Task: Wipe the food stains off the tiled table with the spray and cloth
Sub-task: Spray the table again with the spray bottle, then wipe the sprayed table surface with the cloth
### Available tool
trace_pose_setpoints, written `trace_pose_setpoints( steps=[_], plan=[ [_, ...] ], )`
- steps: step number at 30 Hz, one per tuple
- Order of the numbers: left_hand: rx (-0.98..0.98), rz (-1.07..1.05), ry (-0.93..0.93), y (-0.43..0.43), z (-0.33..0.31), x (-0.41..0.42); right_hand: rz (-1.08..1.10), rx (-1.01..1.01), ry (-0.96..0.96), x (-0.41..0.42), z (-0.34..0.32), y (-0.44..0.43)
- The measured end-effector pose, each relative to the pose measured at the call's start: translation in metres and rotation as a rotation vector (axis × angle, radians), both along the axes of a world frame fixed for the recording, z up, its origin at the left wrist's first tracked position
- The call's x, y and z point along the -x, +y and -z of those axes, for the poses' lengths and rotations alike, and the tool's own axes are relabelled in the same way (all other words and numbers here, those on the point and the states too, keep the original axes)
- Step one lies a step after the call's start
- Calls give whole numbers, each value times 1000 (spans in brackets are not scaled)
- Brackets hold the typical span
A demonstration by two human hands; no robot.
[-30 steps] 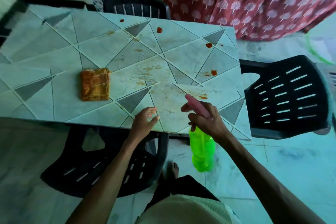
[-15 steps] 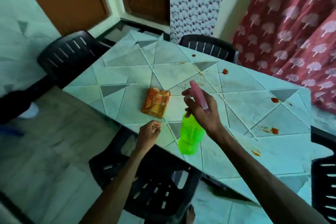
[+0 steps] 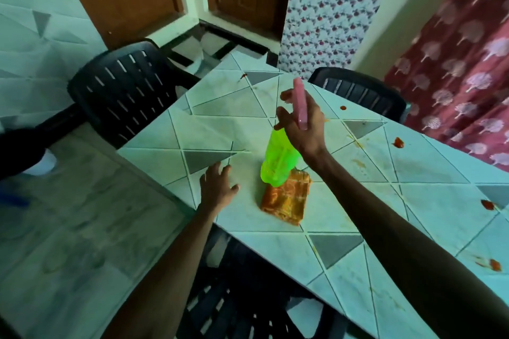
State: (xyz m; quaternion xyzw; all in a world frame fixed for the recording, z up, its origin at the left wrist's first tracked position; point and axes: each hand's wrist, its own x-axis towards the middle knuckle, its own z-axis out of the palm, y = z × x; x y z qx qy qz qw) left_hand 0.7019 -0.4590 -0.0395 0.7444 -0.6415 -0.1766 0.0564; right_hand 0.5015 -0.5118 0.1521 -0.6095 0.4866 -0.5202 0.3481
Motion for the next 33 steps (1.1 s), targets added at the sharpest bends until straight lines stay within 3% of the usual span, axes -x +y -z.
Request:
trace_pose_setpoints(
  steps=[5,14,17,22,29,33],
  plan=[
    [-144,88,-14,-21,16,-29,44,21,-12,-53,19,-68],
    [-72,82,32,-21,26,-31,68,-32,-19,-98,39,-118],
    [-76,67,60,-20,23,-30,94,-39,80,-97,41,-118],
    [-83,75,52,-17,21,-27,74,-85,319,-74,54,-113],
    [183,3,156,7,18,0,193,-256,377,-10,113,-32],
    [158,31,240,20,6,32,144,-398,462,18,158,29]
  ],
)
